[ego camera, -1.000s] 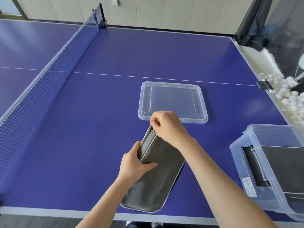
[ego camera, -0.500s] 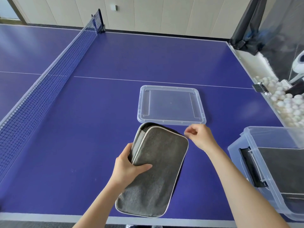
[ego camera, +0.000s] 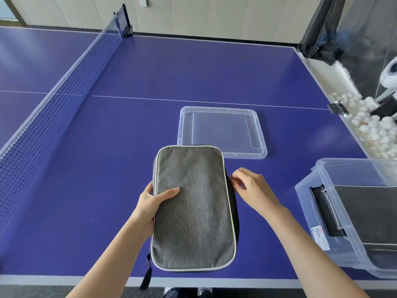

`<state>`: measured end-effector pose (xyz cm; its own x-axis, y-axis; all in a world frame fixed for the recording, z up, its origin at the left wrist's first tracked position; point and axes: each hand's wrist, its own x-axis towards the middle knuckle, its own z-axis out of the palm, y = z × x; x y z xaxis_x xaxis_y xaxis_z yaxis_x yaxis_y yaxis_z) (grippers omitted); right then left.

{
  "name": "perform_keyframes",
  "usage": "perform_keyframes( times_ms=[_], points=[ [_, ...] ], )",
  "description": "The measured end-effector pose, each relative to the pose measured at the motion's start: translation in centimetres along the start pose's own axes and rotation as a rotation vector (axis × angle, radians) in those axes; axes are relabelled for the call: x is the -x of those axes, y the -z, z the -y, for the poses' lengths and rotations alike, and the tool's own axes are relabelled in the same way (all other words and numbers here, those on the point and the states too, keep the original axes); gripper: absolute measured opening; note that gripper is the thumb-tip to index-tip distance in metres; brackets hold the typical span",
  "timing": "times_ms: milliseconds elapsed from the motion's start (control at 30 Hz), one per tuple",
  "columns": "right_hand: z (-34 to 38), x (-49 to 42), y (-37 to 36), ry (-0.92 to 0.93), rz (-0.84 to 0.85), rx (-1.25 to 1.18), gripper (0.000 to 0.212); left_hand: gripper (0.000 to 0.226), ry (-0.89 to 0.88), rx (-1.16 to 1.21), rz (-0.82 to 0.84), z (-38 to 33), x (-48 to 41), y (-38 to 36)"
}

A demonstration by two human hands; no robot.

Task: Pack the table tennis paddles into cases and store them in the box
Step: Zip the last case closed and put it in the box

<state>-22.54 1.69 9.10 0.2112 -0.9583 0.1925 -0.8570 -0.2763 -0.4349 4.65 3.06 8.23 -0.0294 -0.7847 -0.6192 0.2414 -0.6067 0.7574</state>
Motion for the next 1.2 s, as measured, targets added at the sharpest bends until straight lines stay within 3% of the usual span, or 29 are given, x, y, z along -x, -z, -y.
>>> perform_keyframes(
  times_ms=[233,700,833,1200],
  points=[
    [1.1,3.0,-1.6,0.034,0.011,-0.129,0.012,0.051,0.007,0.174,-0.177,-0.9,-1.2,1.1],
    [3.3,6.8,-3.4,-0.121,-0.142,-0.100,0.016,0.052,0.024,0.431,-0.377,0.3,-2.5,0.6],
    [3.5,7.3,-3.9,-0.121,-0.154,-0.062,0.017,0.047,0.061,0.466,-0.386,0.4,-2.7,0.1],
    [8.0,9.4,-6.9,-0.128,-0.179,-0.089,0.019,0.059,0.109,0.610,-0.547,0.8,-2.8,-2.5]
  ],
)
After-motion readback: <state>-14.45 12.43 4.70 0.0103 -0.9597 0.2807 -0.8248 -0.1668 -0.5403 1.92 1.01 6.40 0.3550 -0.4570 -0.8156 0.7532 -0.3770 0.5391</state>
